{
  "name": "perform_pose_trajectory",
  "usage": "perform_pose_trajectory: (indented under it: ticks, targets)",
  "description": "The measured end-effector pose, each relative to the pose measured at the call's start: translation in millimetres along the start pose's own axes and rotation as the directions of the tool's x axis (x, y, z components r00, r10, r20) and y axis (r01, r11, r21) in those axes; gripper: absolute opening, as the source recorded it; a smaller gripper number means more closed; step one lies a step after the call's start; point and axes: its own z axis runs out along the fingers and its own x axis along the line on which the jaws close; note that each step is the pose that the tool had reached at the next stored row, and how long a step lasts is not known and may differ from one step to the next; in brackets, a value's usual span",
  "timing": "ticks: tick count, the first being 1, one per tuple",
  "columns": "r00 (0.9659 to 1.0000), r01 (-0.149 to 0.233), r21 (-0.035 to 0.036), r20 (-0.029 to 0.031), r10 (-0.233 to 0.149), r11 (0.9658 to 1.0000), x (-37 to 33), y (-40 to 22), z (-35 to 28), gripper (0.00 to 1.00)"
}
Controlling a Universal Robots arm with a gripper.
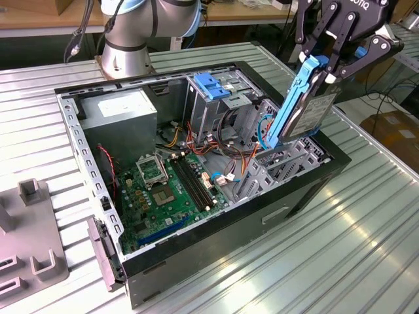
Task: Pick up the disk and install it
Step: 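Insert the disk into the insertion slot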
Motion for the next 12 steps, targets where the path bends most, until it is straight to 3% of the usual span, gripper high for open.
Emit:
perform_pose_trajectory:
  ticks: [4,10,12]
  targets:
    - [1.0000,0.002,0.0000,0.0012,-0.002,1.0000,-0.1,1.0,4.7,0.37]
    - [1.0000,0.002,0.0003,-0.0097,-0.002,1.0000,-2.2,2.6,7.8,0.37]
    - [0.9999,0.002,0.0003,-0.0103,-0.002,1.0000,-2.6,2.7,10.3,0.37]
